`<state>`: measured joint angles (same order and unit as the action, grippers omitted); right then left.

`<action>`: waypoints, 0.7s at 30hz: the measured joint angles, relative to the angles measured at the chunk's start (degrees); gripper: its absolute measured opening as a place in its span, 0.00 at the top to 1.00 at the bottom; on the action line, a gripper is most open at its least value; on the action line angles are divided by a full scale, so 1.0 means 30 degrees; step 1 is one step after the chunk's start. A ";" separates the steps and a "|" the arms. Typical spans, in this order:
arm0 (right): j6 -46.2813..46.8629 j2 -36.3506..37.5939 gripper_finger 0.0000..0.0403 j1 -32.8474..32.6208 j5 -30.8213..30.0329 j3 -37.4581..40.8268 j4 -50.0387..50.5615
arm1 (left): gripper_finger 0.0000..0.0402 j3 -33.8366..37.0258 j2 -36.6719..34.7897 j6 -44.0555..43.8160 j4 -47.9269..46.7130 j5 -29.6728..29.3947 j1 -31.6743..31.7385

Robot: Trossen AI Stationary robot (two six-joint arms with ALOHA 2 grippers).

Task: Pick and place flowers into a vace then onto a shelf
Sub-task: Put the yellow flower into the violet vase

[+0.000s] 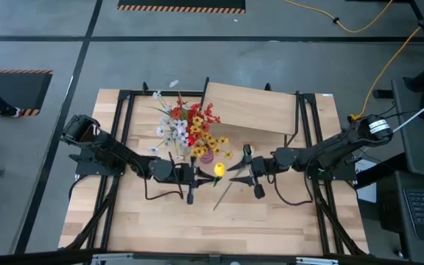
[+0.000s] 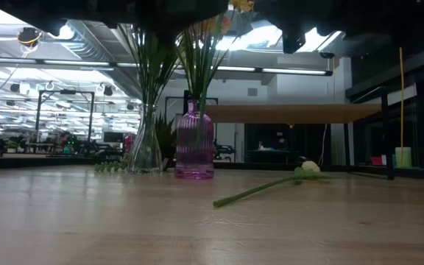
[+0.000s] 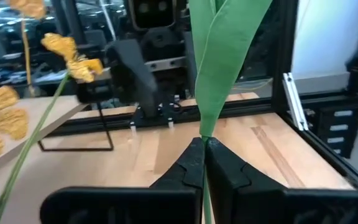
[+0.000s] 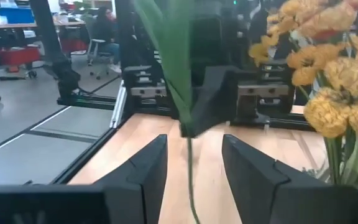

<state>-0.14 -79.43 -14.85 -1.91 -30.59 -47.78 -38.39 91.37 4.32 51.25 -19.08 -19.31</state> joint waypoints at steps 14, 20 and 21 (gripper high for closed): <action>-0.1578 -0.2548 0.61 0.0345 0.0025 -0.2702 -0.0042 | 1.00 -0.0007 0.0000 0.0473 0.0002 0.0717 0.0510; -0.1057 -0.2837 0.61 0.0400 0.0028 -0.2748 -0.0120 | 1.00 -0.0007 0.0000 0.0881 0.0123 0.0546 0.0532; -0.1054 -0.2915 0.61 0.0400 0.0029 -0.2747 -0.0213 | 1.00 -0.0007 0.0000 0.0985 0.0150 0.0516 0.0532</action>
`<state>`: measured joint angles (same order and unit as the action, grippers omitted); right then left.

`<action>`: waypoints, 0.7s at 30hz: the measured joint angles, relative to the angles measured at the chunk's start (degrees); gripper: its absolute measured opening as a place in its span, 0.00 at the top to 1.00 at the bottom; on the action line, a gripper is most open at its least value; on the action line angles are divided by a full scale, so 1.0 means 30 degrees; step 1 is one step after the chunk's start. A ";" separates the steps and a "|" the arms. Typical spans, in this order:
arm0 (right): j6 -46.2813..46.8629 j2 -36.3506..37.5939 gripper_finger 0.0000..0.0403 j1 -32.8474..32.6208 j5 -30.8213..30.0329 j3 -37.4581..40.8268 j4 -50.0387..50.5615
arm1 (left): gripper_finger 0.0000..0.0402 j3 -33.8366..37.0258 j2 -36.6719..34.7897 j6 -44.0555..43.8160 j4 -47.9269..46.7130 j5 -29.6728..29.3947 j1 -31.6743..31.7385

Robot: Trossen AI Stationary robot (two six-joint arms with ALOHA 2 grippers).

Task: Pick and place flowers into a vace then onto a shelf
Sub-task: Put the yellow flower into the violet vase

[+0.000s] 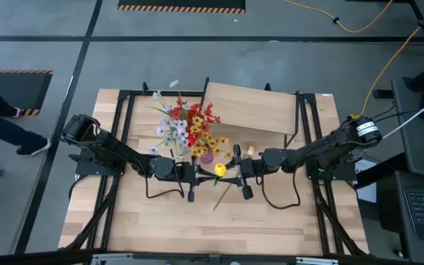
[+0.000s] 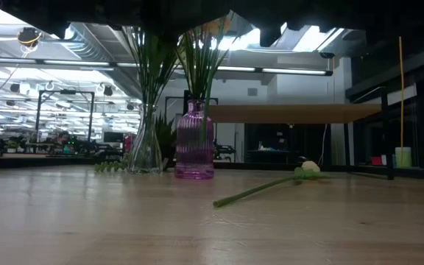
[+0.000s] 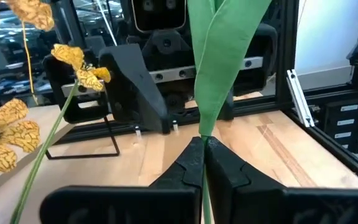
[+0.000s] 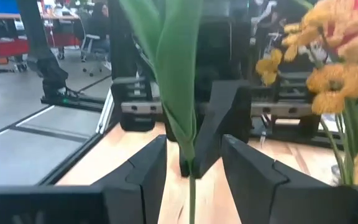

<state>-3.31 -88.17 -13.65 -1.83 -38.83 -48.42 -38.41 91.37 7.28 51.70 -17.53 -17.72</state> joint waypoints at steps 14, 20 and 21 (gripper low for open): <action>-0.0120 -0.0616 0.62 0.0000 0.0124 -0.1009 0.0384 | 1.00 0.0000 0.0007 0.0041 0.0060 -0.1242 0.0117; -0.0010 -0.0623 0.72 0.0003 0.0114 -0.1020 0.0951 | 1.00 0.0000 0.0027 0.0471 0.0227 -0.1302 0.0095; 0.0013 -0.0623 0.74 0.0015 0.0102 -0.1020 0.0967 | 1.00 0.0000 0.0029 0.0473 0.0225 -0.1306 0.0095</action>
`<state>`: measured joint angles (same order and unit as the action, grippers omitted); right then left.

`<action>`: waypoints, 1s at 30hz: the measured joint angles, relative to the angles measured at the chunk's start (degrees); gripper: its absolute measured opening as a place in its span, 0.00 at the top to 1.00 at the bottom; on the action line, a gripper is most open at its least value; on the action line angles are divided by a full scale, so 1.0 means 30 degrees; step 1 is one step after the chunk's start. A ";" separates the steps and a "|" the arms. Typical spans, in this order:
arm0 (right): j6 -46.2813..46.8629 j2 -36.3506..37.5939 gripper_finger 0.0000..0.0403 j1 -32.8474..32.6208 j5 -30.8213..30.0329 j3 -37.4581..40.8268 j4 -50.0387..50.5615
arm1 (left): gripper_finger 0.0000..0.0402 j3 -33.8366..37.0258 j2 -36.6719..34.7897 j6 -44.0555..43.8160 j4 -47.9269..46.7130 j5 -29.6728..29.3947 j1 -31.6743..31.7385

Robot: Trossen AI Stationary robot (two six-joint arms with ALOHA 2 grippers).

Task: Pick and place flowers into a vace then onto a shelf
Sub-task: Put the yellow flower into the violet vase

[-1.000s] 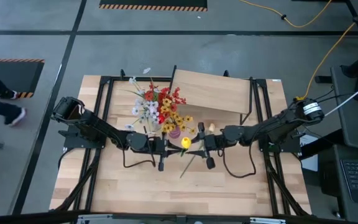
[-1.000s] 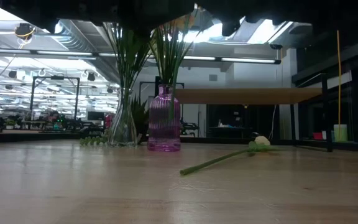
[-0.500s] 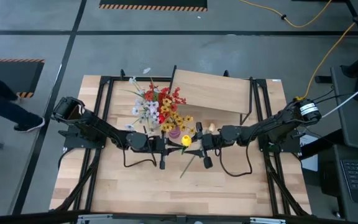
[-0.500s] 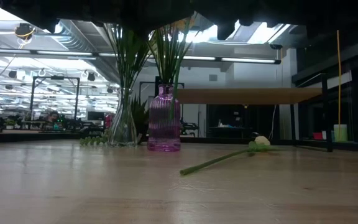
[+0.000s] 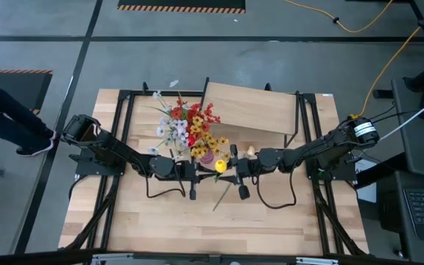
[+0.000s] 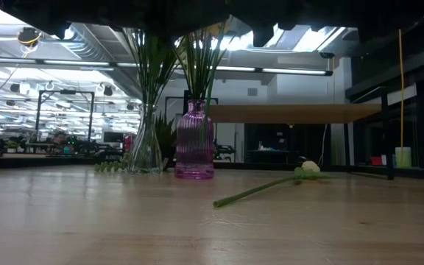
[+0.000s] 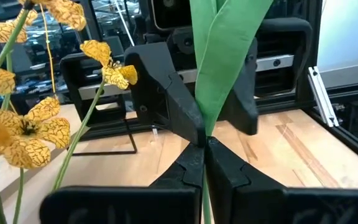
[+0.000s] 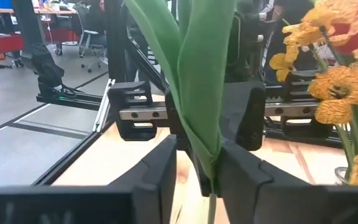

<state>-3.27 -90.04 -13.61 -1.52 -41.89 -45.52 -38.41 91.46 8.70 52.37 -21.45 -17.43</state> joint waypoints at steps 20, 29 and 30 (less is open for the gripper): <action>-0.1594 0.0880 0.99 -0.0080 0.0255 0.0036 0.0517 | 0.87 0.0000 -0.0029 -0.0134 -0.0500 -0.2849 -0.1923; -0.3518 0.1370 0.99 -0.0120 -0.0035 0.0036 0.0287 | 0.76 0.0000 -0.0137 -0.0492 -0.0969 -0.8421 -0.5455; -0.3747 0.1370 0.99 -0.0109 -0.0229 0.0036 0.0206 | 0.76 0.0000 -0.0319 -0.0880 -0.1429 -0.8662 -0.5797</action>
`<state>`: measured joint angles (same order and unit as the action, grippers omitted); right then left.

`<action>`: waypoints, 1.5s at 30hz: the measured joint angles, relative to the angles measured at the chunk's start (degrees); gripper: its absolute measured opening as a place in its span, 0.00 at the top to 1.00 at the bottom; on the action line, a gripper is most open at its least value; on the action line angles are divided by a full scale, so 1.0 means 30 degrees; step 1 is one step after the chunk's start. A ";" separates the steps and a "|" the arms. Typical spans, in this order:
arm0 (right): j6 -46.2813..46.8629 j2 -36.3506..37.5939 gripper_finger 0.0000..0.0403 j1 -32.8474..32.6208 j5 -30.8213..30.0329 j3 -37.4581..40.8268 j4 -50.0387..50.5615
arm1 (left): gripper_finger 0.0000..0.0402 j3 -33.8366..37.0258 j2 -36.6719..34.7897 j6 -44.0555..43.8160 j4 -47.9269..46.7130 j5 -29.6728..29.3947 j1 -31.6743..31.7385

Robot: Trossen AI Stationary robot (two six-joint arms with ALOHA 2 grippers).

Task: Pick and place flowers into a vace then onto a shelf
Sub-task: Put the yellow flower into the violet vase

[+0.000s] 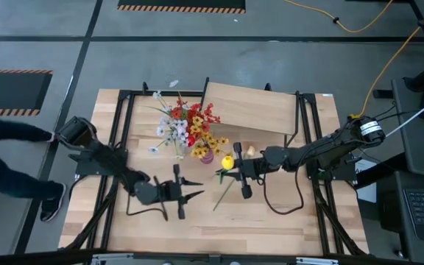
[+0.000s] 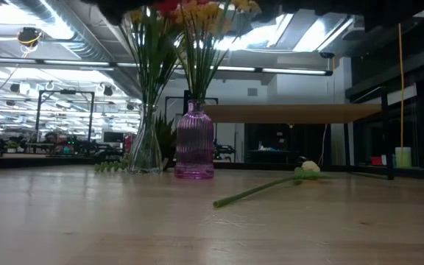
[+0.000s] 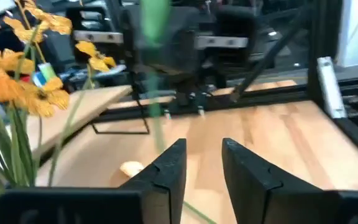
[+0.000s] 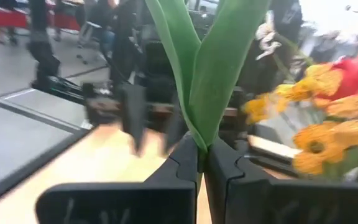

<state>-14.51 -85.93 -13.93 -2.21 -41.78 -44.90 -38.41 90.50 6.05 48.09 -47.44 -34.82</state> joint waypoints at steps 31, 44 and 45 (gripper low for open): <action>-0.5265 0.0000 0.99 0.1018 -0.4466 -0.2754 0.2927 | 1.00 0.0000 -0.2712 -0.7770 -0.9286 0.1853 0.0289; -0.4662 0.0000 0.99 0.1422 -0.3650 -0.2754 0.2884 | 0.99 0.0000 -0.2712 -0.7770 -0.9766 0.1849 0.0289; -0.4605 0.0000 0.99 0.1381 -0.3591 -0.2754 0.2884 | 0.99 0.0000 -0.2712 -0.7770 -0.9841 0.1849 0.0289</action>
<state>-28.32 -85.93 -9.79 -12.98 -50.04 -36.25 -38.41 82.37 -17.26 18.56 -41.89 -33.95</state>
